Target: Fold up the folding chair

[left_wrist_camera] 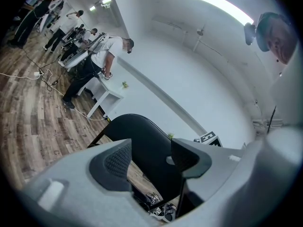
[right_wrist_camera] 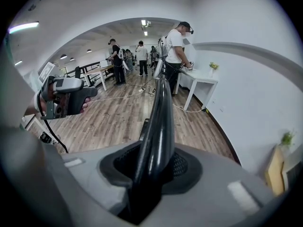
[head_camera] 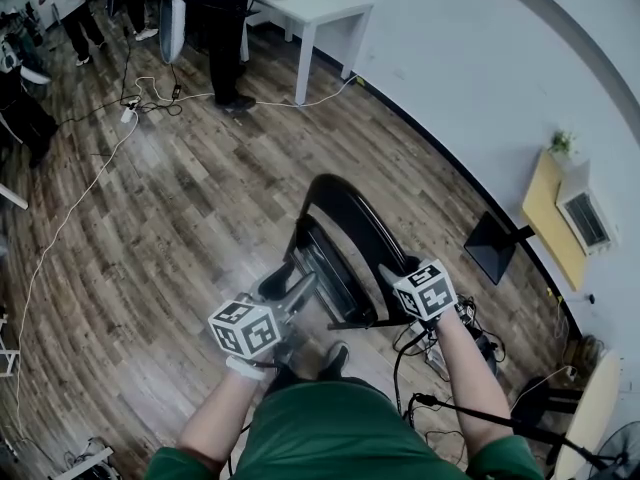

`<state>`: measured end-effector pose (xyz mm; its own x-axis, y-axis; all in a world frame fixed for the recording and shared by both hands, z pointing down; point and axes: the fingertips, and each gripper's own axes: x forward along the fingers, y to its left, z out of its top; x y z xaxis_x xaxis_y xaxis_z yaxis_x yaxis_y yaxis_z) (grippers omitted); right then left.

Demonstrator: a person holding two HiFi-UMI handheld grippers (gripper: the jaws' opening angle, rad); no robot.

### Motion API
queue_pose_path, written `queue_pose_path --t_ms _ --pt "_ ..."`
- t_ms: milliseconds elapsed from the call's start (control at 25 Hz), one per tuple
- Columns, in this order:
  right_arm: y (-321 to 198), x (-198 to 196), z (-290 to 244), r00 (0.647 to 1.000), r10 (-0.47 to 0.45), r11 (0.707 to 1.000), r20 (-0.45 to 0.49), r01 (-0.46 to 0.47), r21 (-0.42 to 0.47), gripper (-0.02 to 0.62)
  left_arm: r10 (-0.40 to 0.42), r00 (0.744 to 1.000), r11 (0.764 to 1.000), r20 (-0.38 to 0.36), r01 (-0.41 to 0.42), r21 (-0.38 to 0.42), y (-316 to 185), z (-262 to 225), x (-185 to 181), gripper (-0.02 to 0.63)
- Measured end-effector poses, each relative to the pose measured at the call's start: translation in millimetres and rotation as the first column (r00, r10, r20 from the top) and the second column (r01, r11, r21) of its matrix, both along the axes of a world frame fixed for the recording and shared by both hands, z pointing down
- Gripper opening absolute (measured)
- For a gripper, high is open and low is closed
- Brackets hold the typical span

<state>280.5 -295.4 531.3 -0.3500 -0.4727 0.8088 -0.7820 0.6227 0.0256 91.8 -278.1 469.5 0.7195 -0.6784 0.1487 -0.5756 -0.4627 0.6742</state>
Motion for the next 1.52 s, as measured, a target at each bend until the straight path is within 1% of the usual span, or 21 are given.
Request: queue_pose_path --t_ms 480,1200,1520 --pt "-1 3 2 1.000 0.010 1.000 -0.001 -0.010 -0.004 0.121 0.001 1.000 1.000 -0.006 -0.001 -0.001 -2 4 -2 0.273" --pt "-1 6 1 1.000 0.009 1.000 0.003 -0.009 -0.007 0.115 0.001 1.000 1.000 -0.017 -0.001 -0.025 -1 10 1 0.270" --pt "1 0 3 1.000 0.006 1.000 0.007 -0.006 -0.009 0.114 0.004 1.000 0.999 -0.019 -0.005 -0.033 2 14 -1 0.270"
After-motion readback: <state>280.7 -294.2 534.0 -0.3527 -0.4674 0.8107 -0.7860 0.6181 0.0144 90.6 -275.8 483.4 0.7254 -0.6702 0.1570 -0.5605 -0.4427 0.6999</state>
